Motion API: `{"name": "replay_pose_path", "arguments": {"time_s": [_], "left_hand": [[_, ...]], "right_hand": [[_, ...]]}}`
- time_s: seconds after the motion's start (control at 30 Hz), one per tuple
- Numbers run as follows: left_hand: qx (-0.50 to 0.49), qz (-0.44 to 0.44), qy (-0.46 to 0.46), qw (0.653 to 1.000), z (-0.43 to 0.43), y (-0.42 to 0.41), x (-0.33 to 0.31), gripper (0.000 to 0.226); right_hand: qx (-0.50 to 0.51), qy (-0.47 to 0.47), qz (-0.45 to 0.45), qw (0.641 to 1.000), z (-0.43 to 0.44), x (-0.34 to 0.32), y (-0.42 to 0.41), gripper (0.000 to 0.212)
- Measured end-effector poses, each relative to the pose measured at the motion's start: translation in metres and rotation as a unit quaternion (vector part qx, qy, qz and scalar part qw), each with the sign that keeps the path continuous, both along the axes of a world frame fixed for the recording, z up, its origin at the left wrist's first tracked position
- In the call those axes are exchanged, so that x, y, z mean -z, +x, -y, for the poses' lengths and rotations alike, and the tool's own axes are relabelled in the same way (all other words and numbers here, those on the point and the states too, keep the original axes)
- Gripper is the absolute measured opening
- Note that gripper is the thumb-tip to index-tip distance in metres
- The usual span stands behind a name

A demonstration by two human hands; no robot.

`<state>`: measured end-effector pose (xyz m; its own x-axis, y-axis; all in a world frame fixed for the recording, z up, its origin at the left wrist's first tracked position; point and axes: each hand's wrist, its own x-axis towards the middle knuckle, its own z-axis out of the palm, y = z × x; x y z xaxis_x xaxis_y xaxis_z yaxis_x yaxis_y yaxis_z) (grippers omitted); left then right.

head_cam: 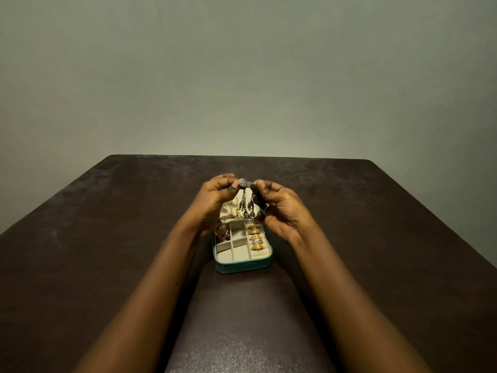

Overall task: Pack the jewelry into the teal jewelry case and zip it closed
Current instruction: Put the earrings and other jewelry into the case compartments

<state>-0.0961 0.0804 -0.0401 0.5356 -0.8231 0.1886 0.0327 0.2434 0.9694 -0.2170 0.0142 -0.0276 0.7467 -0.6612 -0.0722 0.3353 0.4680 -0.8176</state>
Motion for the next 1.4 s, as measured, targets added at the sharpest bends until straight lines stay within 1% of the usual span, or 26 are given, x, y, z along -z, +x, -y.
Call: {"name": "replay_pose_path", "arguments": {"time_s": [0.1,0.17,0.23,0.33,0.37,0.43,0.5,0.6,0.73,0.77,0.83,0.87,0.9,0.97,1.07,1.2,1.3,1.4], "left_hand": [[-0.009,0.029,0.039,0.999,-0.003,0.003,0.006,0.017],[-0.012,0.051,0.047,0.998,-0.005,0.004,0.011,0.015],[-0.012,0.055,0.050,0.997,-0.005,0.006,0.015,0.013],[-0.009,0.052,0.078,0.996,-0.009,0.008,0.016,0.014],[-0.007,0.069,0.095,0.993,-0.009,0.011,0.019,0.019],[-0.027,0.130,0.137,0.982,-0.010,0.017,0.027,0.028],[-0.043,0.164,0.165,0.972,-0.012,0.021,0.031,0.030],[-0.051,0.172,0.176,0.968,-0.015,0.022,0.033,0.023],[-0.054,0.172,0.189,0.965,-0.014,0.027,0.039,0.029],[-0.052,0.175,0.197,0.963,-0.014,0.025,0.036,0.028],[-0.038,0.184,0.217,0.958,-0.018,0.018,0.028,0.016],[-0.035,0.196,0.222,0.954,-0.018,0.018,0.028,0.016],[-0.036,0.206,0.219,0.953,-0.017,0.019,0.029,0.021],[-0.043,0.221,0.220,0.949,-0.017,0.020,0.030,0.024],[-0.049,0.241,0.248,0.937,-0.019,0.018,0.028,0.018],[-0.059,0.285,0.264,0.919,-0.020,0.017,0.028,0.016],[-0.070,0.306,0.275,0.909,-0.023,0.014,0.025,0.022],[-0.090,0.342,0.292,0.889,-0.022,0.012,0.025,0.022]], "right_hand": [[-0.002,-0.017,-0.029,0.999,-0.006,0.001,0.001,0.017],[-0.002,-0.022,-0.038,0.999,-0.009,0.000,0.000,0.018],[-0.005,-0.034,-0.050,0.998,-0.010,0.001,0.000,0.020],[-0.008,-0.059,-0.078,0.995,-0.011,0.003,0.001,0.022],[-0.008,-0.069,-0.089,0.994,-0.011,0.004,0.001,0.022],[-0.007,-0.088,-0.103,0.991,-0.013,0.003,0.002,0.022],[0.000,-0.107,-0.116,0.988,-0.013,0.005,0.004,0.021],[0.006,-0.127,-0.128,0.984,-0.015,0.005,0.004,0.021],[0.005,-0.151,-0.138,0.979,-0.016,0.007,0.006,0.019],[0.008,-0.163,-0.144,0.976,-0.016,0.008,0.006,0.019],[0.018,-0.193,-0.161,0.968,-0.017,0.009,0.006,0.020],[0.024,-0.204,-0.171,0.964,-0.017,0.010,0.007,0.019],[0.028,-0.215,-0.180,0.960,-0.018,0.010,0.007,0.018],[0.036,-0.262,-0.209,0.942,-0.016,0.013,0.008,0.014],[0.055,-0.368,-0.268,0.889,-0.012,0.017,0.010,0.008],[0.076,-0.457,-0.325,0.825,-0.010,0.019,0.010,0.008],[0.076,-0.506,-0.362,0.779,-0.011,0.021,0.011,0.013],[0.076,-0.526,-0.381,0.757,-0.014,0.021,0.011,0.020]]}}
